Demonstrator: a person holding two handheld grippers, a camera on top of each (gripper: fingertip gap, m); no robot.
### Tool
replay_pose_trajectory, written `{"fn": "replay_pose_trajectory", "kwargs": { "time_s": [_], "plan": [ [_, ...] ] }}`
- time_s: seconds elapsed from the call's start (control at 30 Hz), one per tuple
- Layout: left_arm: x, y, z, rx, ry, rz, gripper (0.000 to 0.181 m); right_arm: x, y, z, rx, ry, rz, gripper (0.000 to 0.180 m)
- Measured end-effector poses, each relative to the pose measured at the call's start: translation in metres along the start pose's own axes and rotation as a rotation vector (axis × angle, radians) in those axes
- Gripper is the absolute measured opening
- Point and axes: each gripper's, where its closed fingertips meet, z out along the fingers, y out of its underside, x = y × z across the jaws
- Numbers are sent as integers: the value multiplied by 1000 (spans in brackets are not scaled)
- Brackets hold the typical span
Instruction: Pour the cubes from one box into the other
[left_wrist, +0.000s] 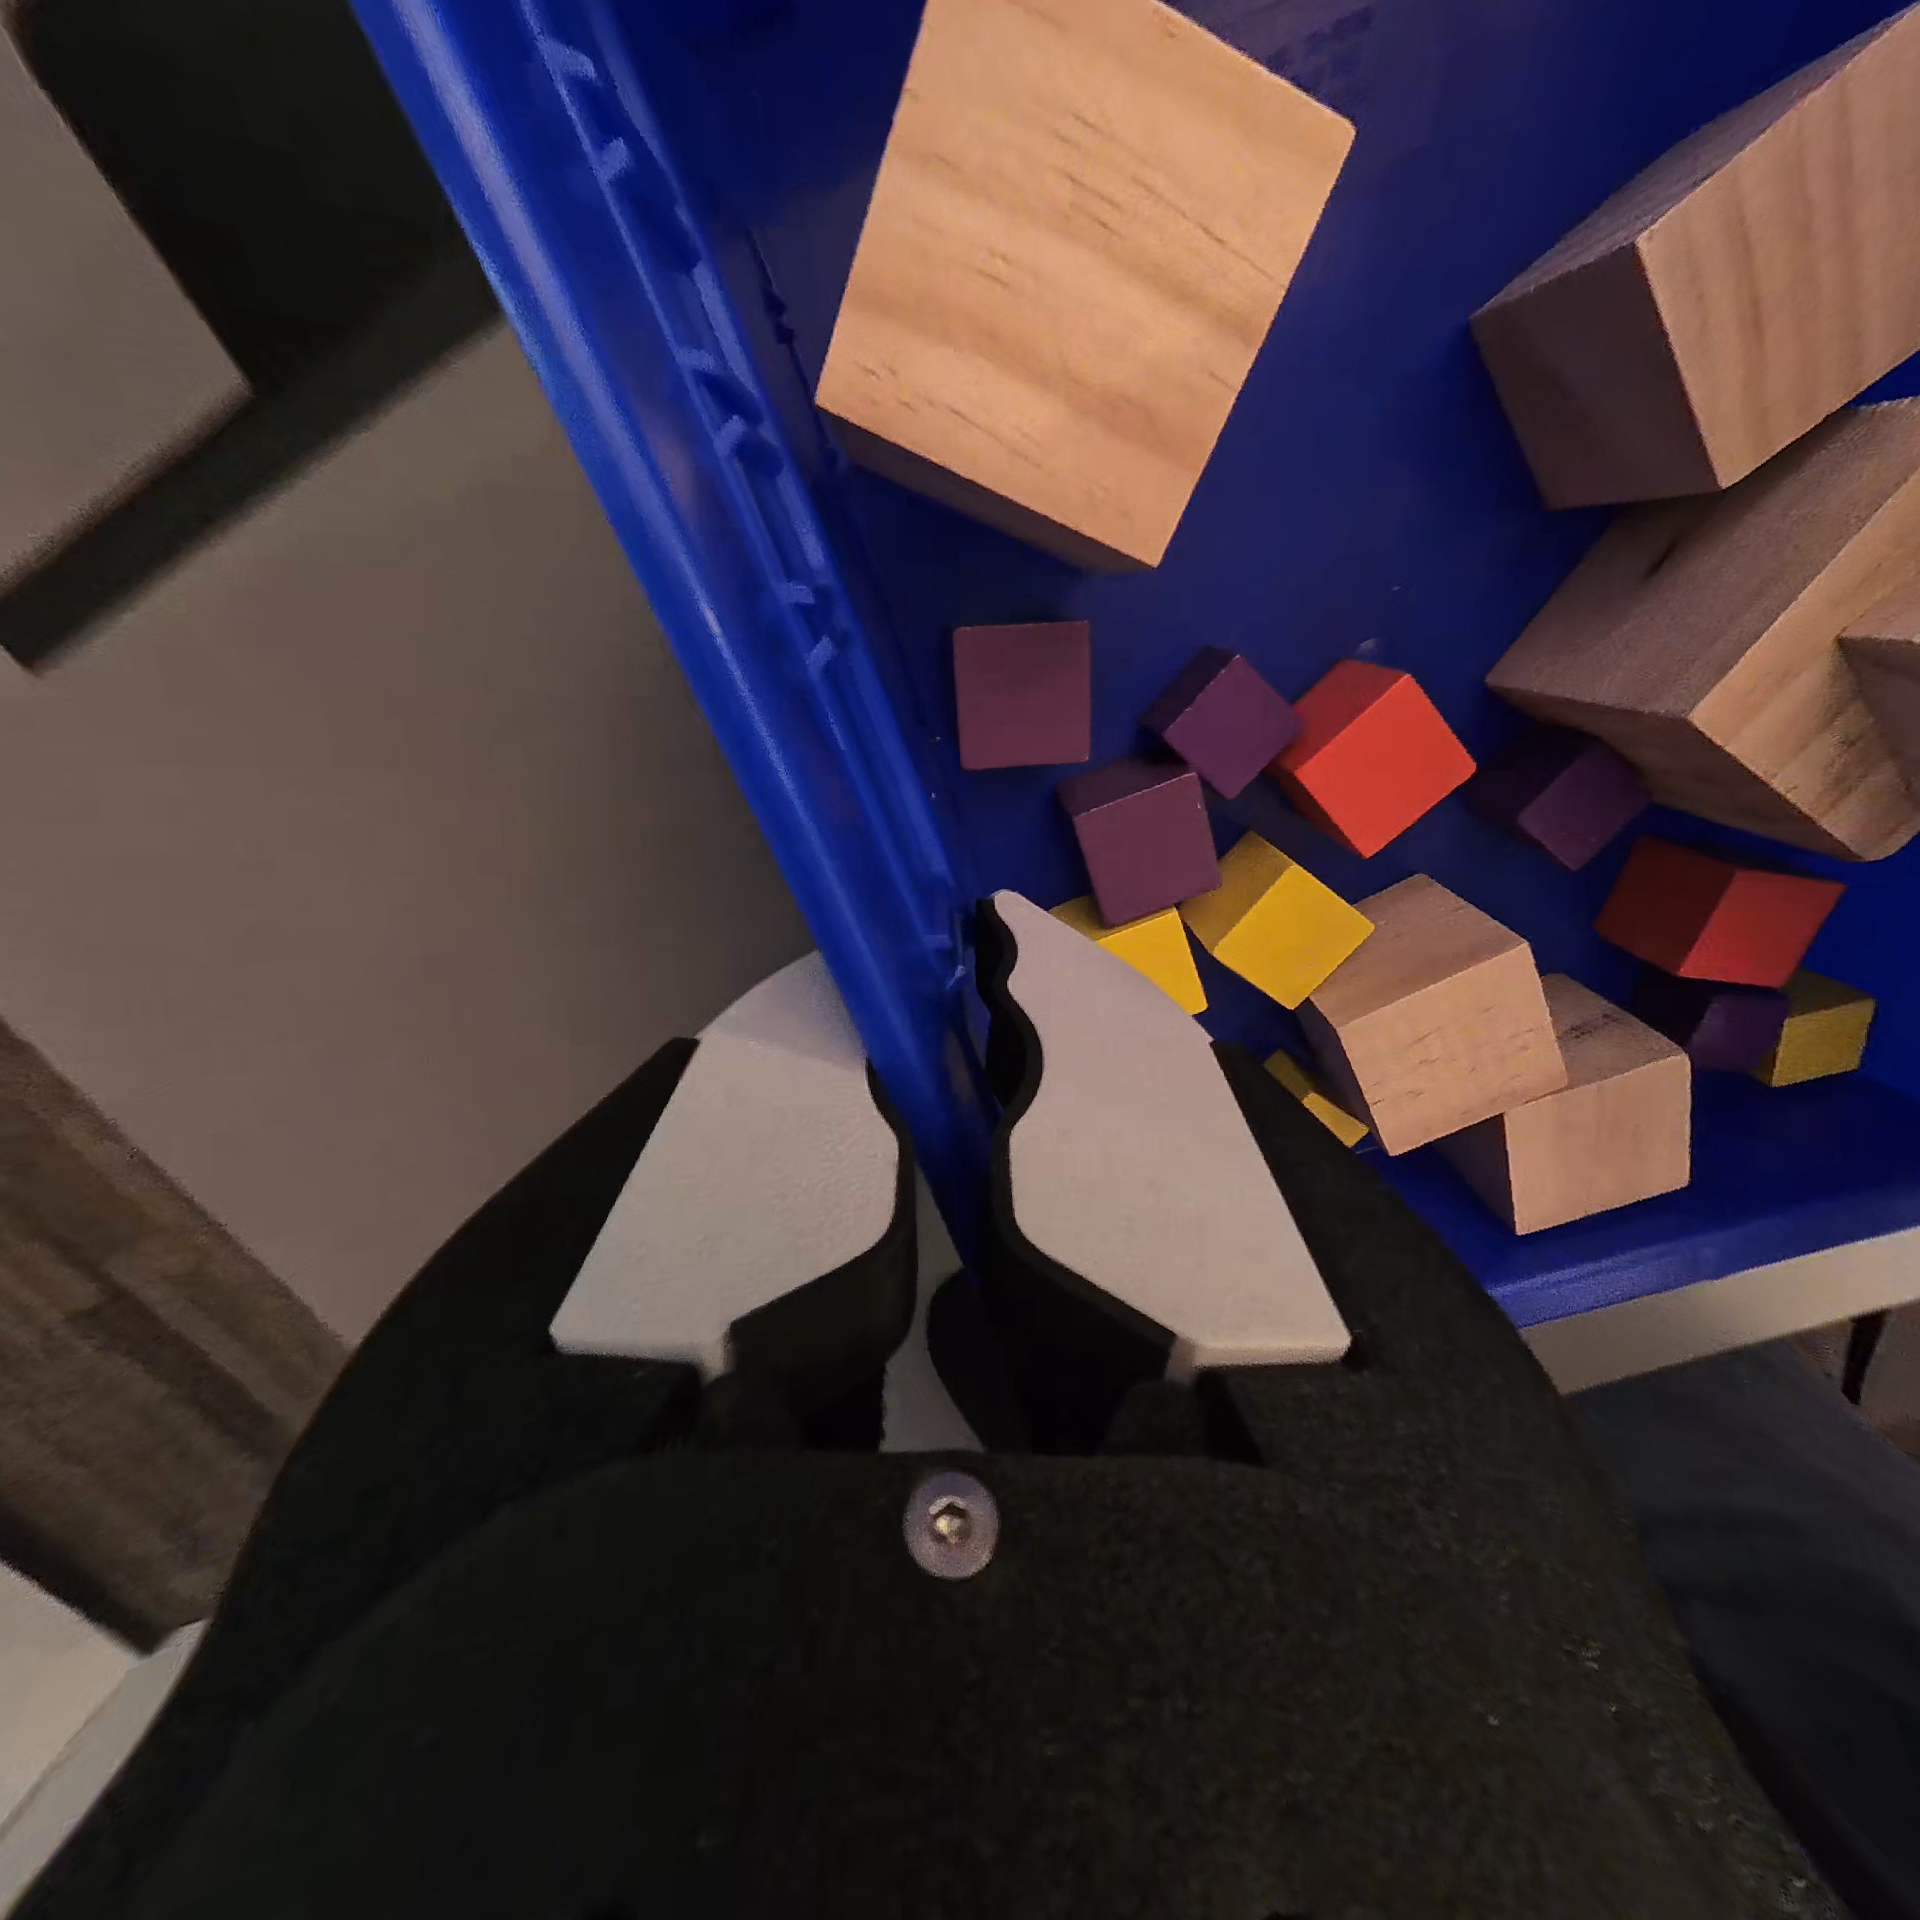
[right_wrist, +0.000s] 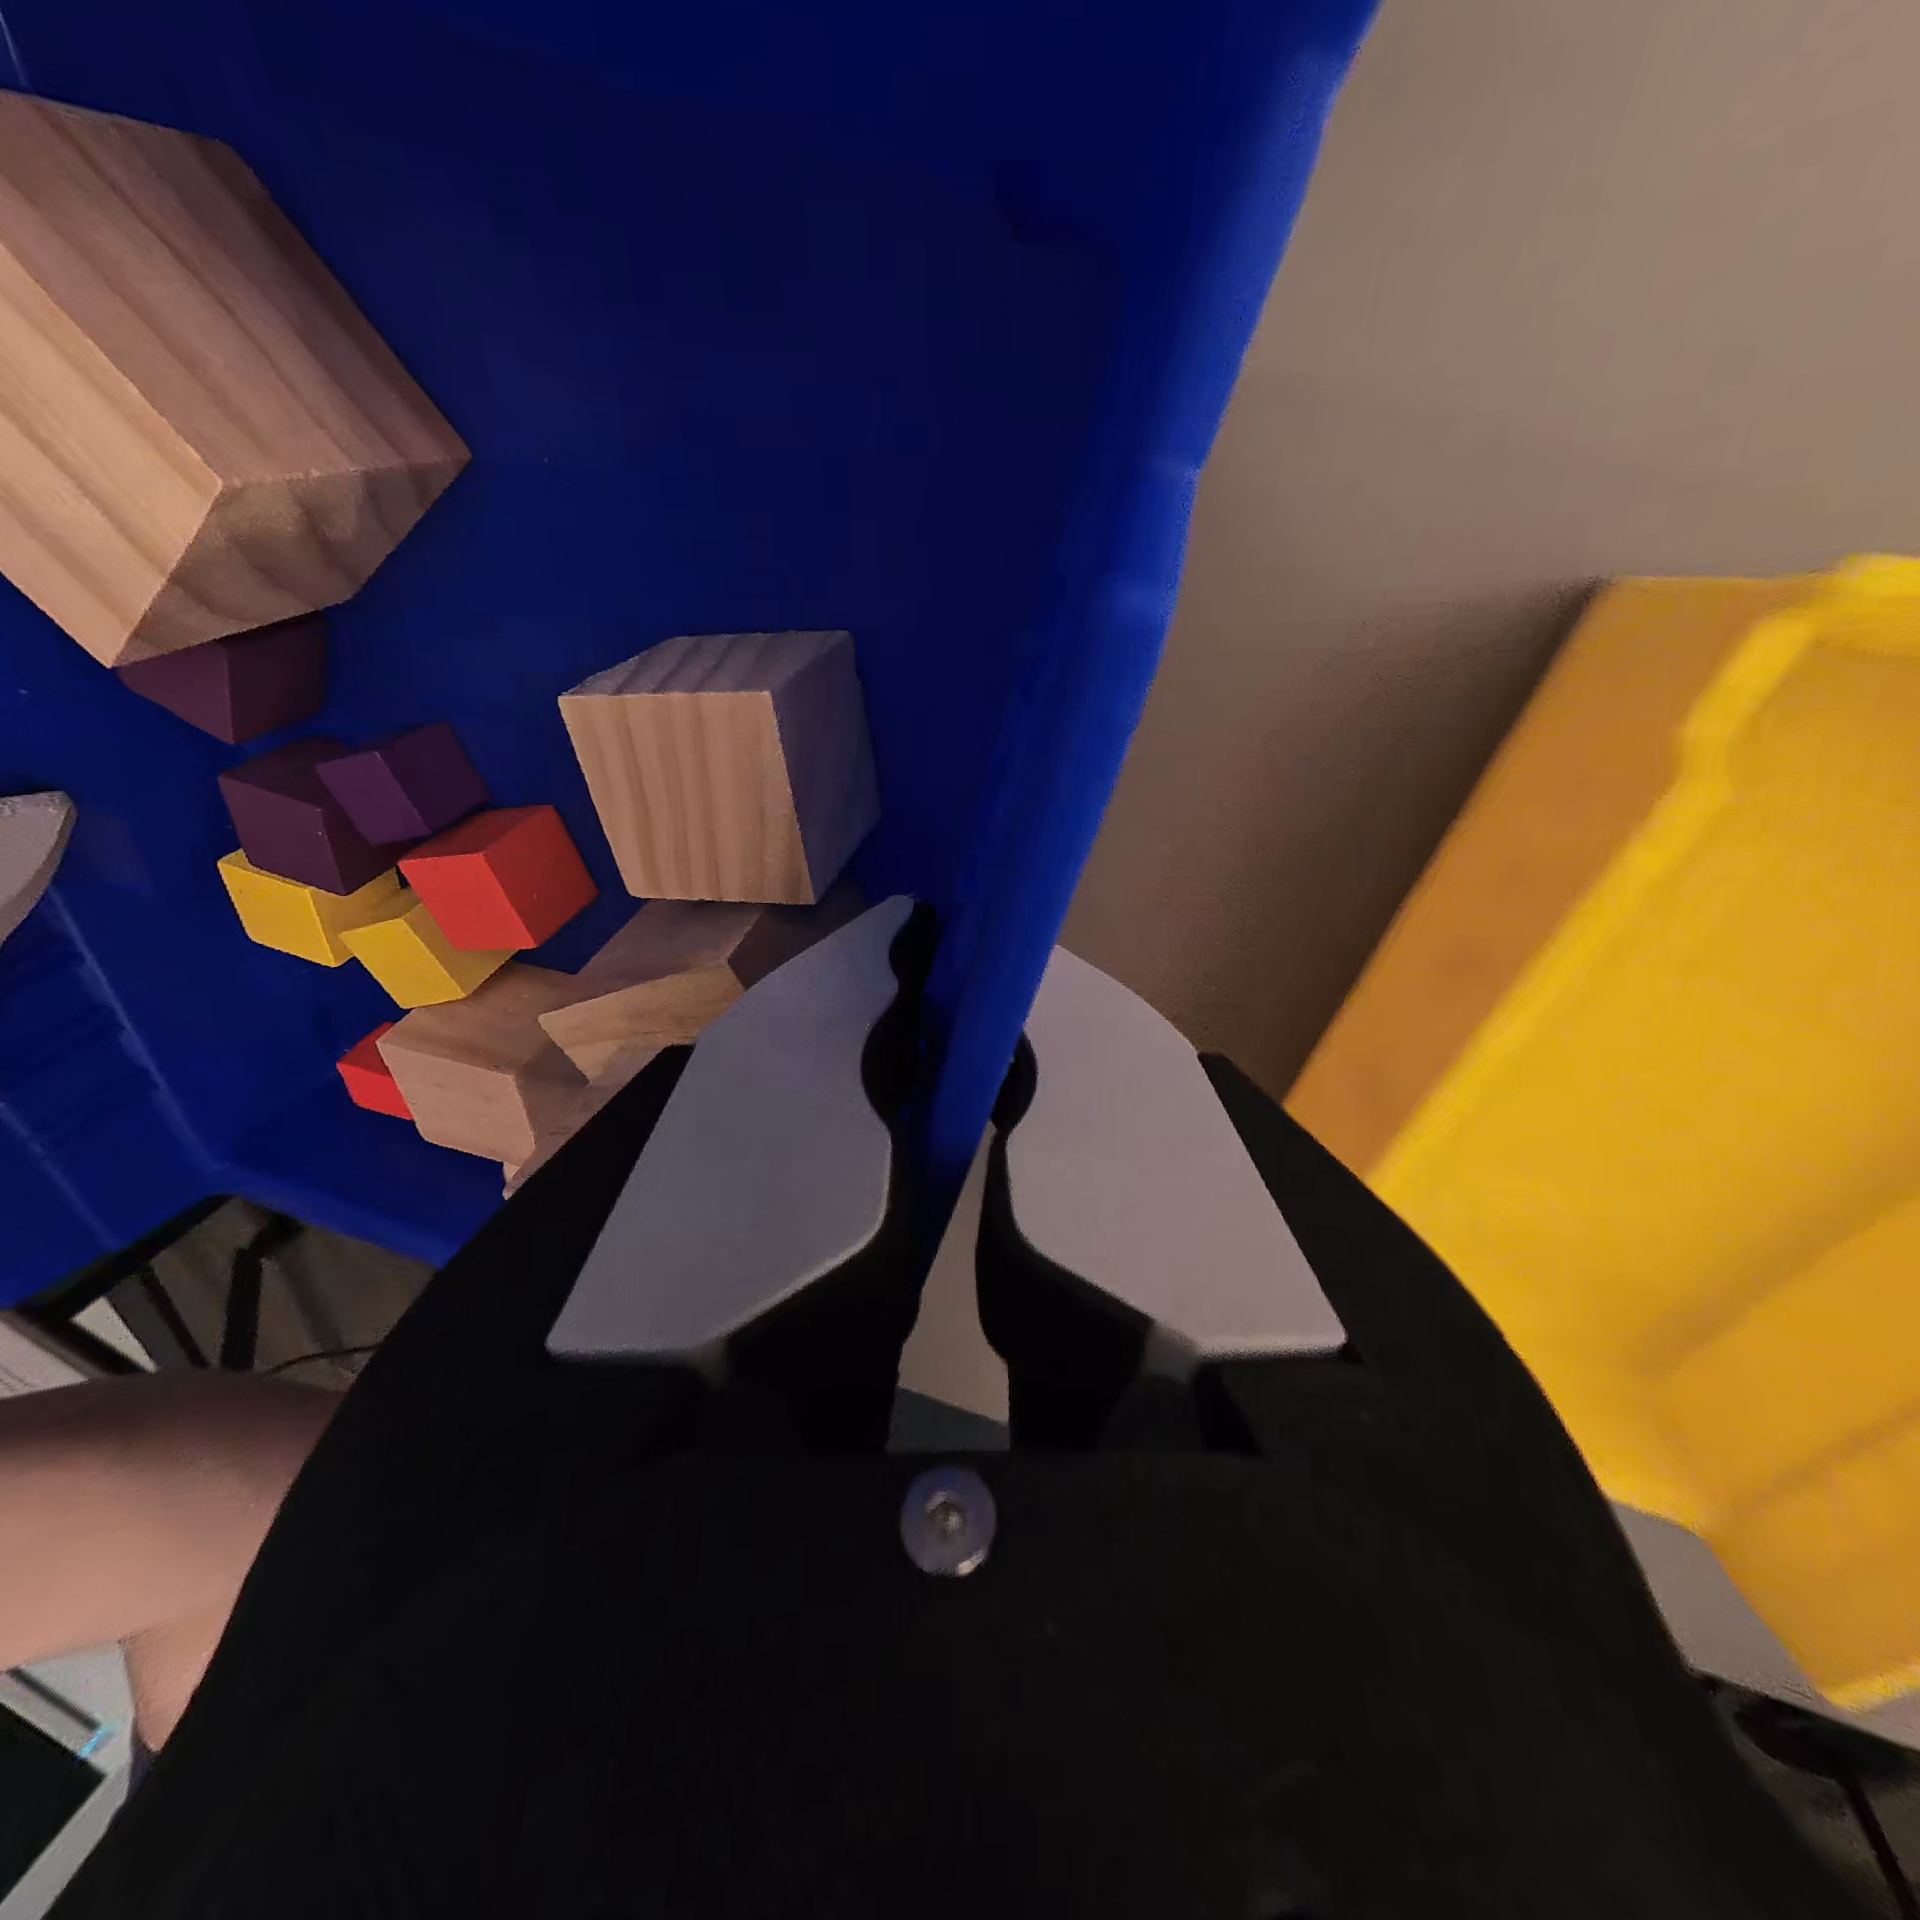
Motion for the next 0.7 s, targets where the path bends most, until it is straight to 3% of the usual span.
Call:
{"fn": "replay_pose_trajectory", "kwargs": {
  "time_s": [0.17,0.37,0.5,0.7],
  "plan": [
    [71,-94,-62,75,-78,167,8,82,1,-88,117,-41,112,6],
    [176,-185,-57,193,60,292,7,202,20,-153,216,56,256,6],
    [225,-228,-40,280,104,326,7,263,21,-169,291,130,290,7],
    [257,-267,-17,394,137,326,6,314,9,-164,426,149,298,7]
  ]
}}
